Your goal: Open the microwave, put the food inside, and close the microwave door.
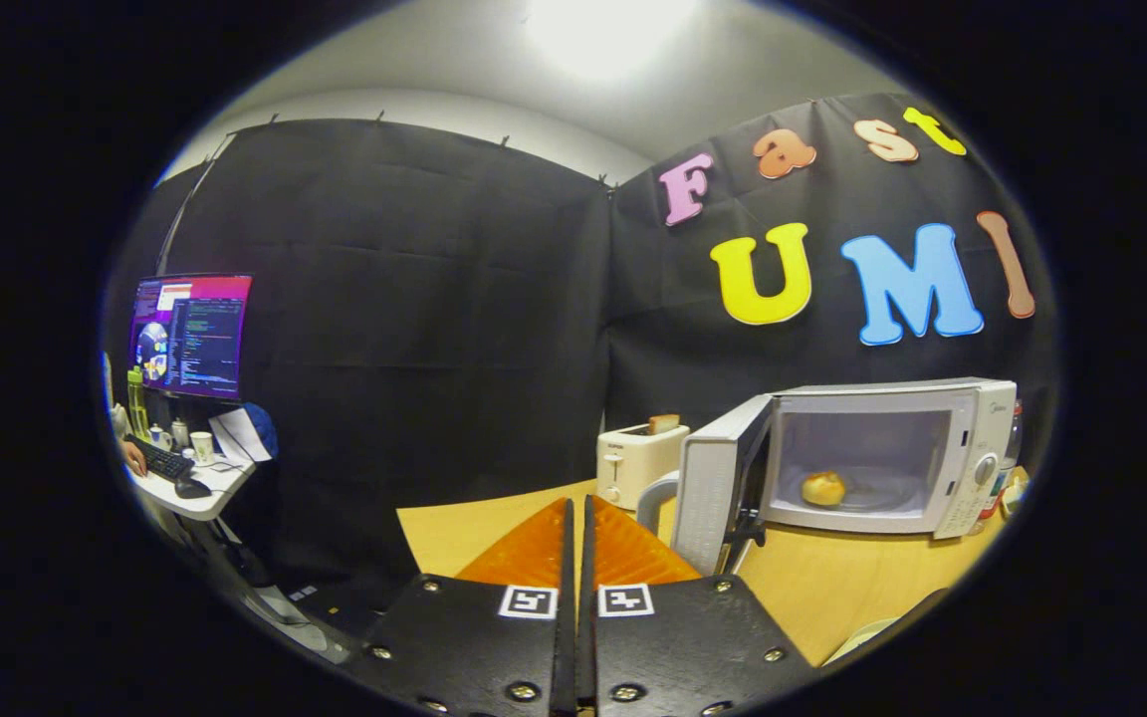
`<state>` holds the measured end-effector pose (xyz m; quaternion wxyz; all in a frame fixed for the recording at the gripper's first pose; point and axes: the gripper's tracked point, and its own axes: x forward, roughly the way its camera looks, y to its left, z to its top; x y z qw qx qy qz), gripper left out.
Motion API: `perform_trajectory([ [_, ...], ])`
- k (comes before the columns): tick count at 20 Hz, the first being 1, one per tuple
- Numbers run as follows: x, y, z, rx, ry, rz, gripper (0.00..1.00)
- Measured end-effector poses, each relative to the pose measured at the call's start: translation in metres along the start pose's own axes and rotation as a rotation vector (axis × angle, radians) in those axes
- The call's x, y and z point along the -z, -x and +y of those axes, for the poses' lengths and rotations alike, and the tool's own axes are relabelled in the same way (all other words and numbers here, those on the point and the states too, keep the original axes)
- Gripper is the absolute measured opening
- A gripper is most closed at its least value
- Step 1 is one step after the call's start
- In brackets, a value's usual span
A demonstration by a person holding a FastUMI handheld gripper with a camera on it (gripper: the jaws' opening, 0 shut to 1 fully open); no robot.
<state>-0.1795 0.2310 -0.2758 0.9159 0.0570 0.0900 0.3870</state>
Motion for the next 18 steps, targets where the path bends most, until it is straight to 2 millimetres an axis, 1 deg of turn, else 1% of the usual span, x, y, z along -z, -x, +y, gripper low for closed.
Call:
perform_trajectory([
  [1, 0.008, -0.01, 0.003, -0.002, -0.021, 0.024, 0.08],
  [4, 0.027, -0.032, -0.002, 0.031, -0.056, 0.09, 0.09],
  [6, 0.033, -0.038, -0.018, 0.093, -0.057, 0.1, 0.09],
  [8, 0.039, -0.041, -0.022, 0.112, -0.092, 0.11, 0.09],
  [9, 0.04, -0.04, -0.022, 0.105, -0.107, 0.119, 0.03],
  [10, 0.041, -0.034, -0.028, 0.111, -0.113, 0.122, 0.01],
  [11, 0.04, -0.029, -0.033, 0.129, -0.104, 0.12, 0.01],
  [16, 0.038, -0.001, -0.073, 0.232, -0.092, 0.131, 0.01],
  [18, 0.039, 0.008, -0.087, 0.254, -0.101, 0.134, 0.03],
])
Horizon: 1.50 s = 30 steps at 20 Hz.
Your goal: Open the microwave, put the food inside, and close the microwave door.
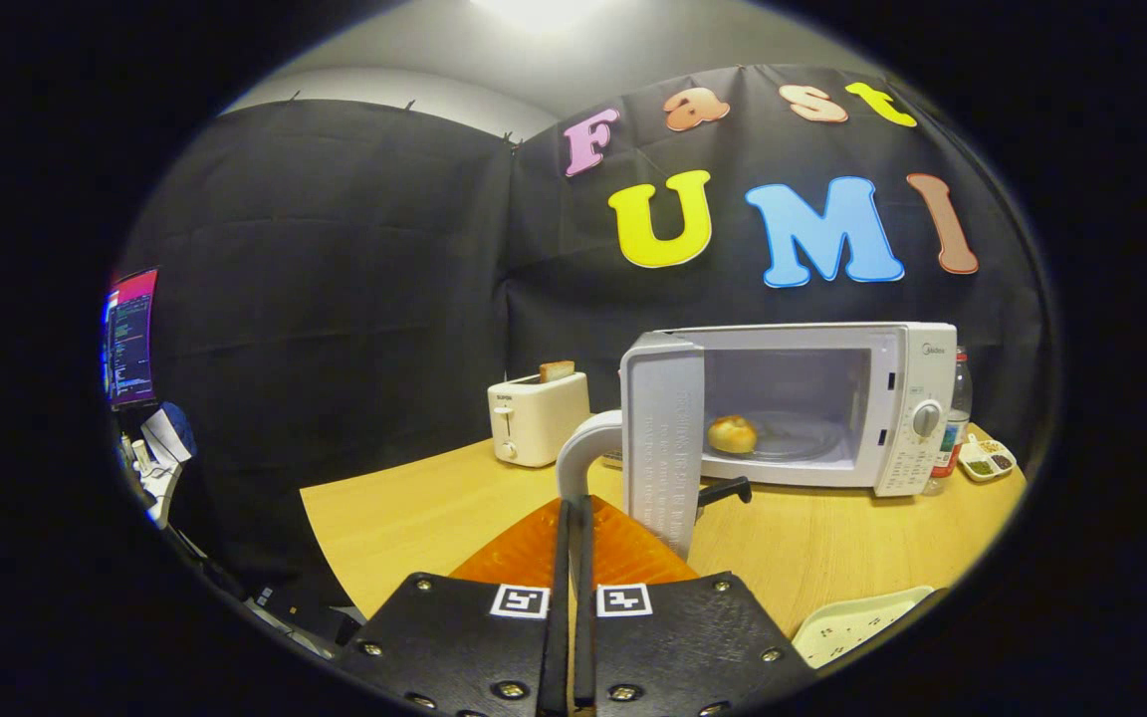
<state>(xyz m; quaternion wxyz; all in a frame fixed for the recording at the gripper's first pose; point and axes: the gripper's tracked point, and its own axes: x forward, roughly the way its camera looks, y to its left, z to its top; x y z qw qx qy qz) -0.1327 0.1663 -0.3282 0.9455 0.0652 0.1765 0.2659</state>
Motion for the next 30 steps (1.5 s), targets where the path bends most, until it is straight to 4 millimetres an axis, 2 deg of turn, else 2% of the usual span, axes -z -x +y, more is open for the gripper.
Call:
perform_trajectory([
  [3, -0.002, 0.01, -0.029, 0.068, 0.01, -0.007, 0.03],
  [8, -0.009, 0.016, -0.088, 0.185, -0.033, -0.014, 0.03],
  [9, -0.013, 0.019, -0.105, 0.221, -0.024, -0.02, 0.03],
  [13, -0.017, 0.009, -0.164, 0.325, -0.053, -0.017, 0.02],
  [16, -0.018, -0.001, -0.199, 0.382, -0.071, -0.015, 0.02],
  [17, -0.015, -0.001, -0.205, 0.39, -0.093, -0.013, 0.02],
  [21, -0.013, -0.004, -0.194, 0.38, -0.079, -0.027, 0.02],
  [24, -0.013, -0.023, -0.192, 0.378, -0.061, -0.018, 0.02],
  [30, -0.019, -0.061, -0.212, 0.447, -0.021, -0.01, 0.01],
])
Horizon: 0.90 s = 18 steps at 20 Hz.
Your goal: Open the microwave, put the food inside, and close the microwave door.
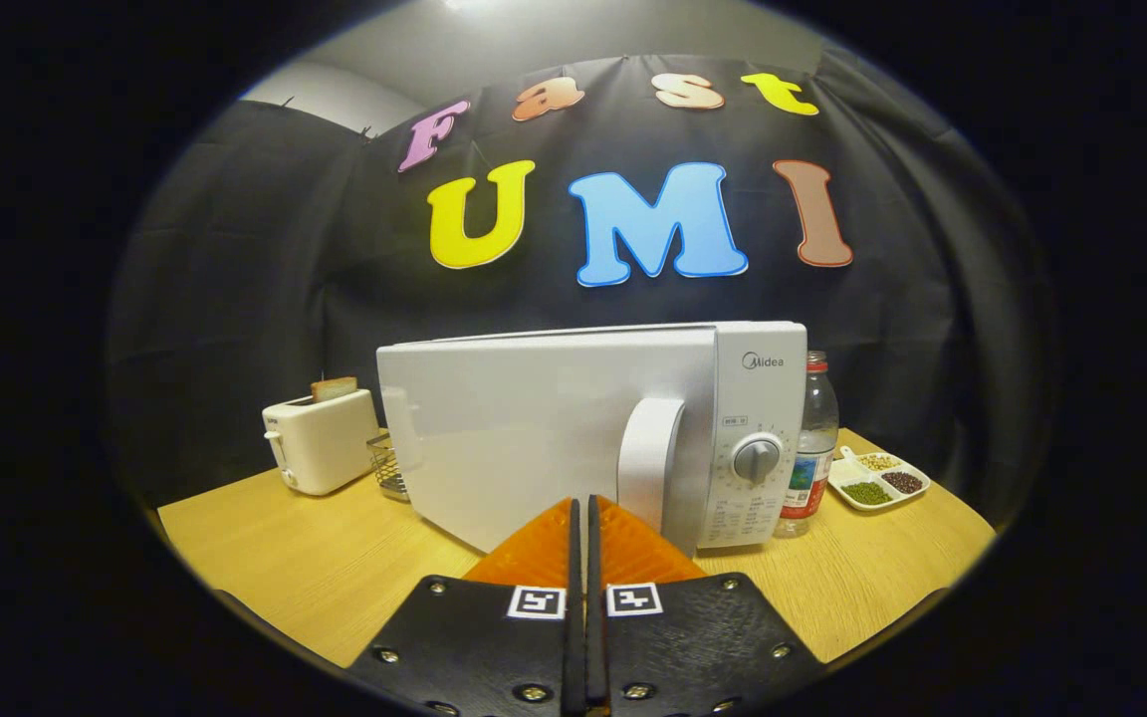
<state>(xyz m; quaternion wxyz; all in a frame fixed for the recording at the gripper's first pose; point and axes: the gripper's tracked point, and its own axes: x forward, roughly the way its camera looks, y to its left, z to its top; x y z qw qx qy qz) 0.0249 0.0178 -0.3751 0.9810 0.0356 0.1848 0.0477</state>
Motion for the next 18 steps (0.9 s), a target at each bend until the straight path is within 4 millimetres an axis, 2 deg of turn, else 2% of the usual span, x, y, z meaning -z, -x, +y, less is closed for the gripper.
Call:
perform_trajectory([
  [13, -0.008, -0.084, -0.041, 0.23, 0.038, 0.026, 0.01],
  [16, -0.009, -0.097, -0.046, 0.263, 0.062, 0.023, 0.01],
  [18, -0.013, -0.098, -0.044, 0.276, 0.058, 0.019, 0.02],
])
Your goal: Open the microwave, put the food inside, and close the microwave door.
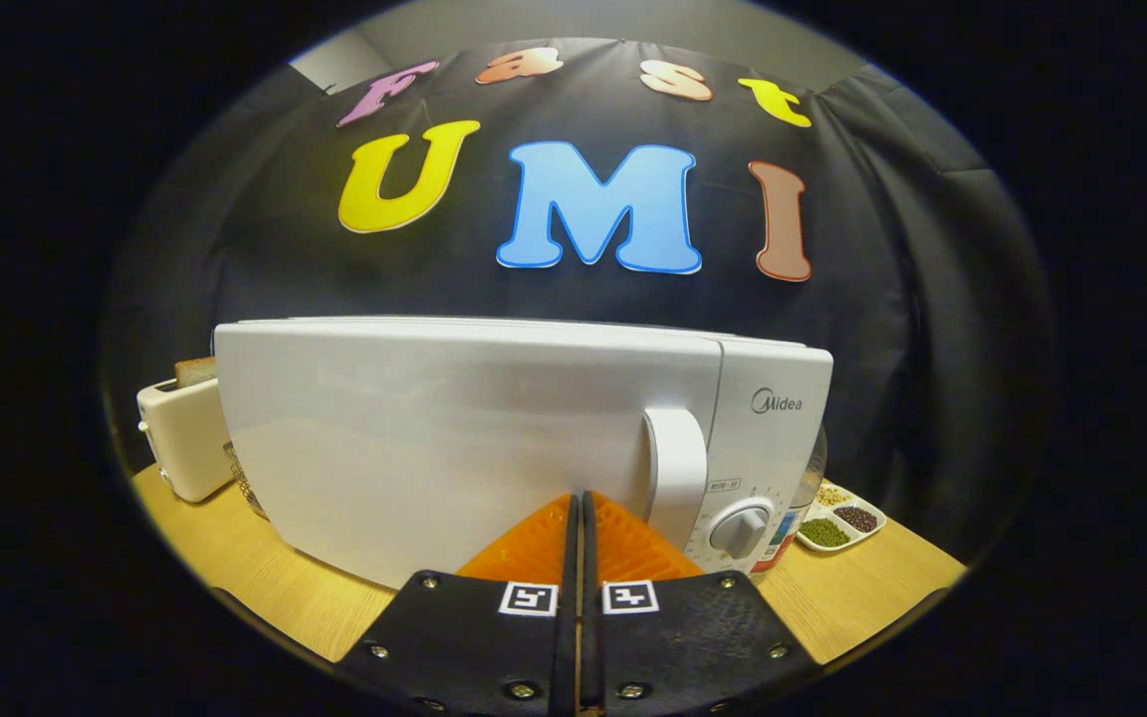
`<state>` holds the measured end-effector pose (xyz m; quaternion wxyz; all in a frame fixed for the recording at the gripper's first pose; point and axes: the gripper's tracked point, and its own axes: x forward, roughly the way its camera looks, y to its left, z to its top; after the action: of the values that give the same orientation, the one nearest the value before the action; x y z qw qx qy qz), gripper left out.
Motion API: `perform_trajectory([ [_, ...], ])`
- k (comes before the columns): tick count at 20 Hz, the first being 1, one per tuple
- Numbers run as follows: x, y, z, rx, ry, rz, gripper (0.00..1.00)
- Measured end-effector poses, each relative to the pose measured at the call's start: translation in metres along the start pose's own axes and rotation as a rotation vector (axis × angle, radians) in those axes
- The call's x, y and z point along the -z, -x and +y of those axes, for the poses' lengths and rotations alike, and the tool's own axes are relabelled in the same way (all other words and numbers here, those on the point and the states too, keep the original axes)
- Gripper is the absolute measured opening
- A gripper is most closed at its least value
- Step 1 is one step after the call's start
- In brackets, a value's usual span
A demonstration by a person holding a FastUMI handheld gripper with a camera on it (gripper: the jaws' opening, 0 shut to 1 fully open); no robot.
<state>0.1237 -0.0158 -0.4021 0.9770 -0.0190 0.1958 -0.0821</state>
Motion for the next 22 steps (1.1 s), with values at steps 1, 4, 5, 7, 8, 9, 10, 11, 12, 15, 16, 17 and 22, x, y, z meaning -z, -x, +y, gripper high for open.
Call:
perform_trajectory([
  [1, 0.002, 0.002, 0.0, 0.006, 0.018, -0.002, 0.02],
  [4, -0.002, 0.02, 0.007, -0.032, 0.009, 0.007, 0.03],
  [5, -0.009, 0.032, 0.006, -0.038, 0.002, -0.006, 0.03],
  [7, -0.029, 0.058, 0.008, -0.061, -0.012, -0.033, 0.03],
  [8, -0.04, 0.072, 0.011, -0.073, -0.02, -0.04, 0.03],
  [9, -0.048, 0.085, 0.012, -0.086, -0.027, -0.04, 0.03],
  [10, -0.059, 0.099, 0.013, -0.1, -0.04, -0.043, 0.03],
  [11, -0.071, 0.111, 0.014, -0.115, -0.052, -0.047, 0.03],
  [12, -0.082, 0.122, 0.015, -0.129, -0.057, -0.051, 0.03],
  [15, -0.114, 0.152, 0.01, -0.142, -0.056, -0.074, 0.03],
  [16, -0.124, 0.161, 0.009, -0.147, -0.068, -0.075, 0.03],
  [17, -0.136, 0.172, 0.007, -0.15, -0.073, -0.082, 0.03],
  [22, -0.2, 0.22, 0.007, -0.149, -0.052, -0.179, 0.03],
])
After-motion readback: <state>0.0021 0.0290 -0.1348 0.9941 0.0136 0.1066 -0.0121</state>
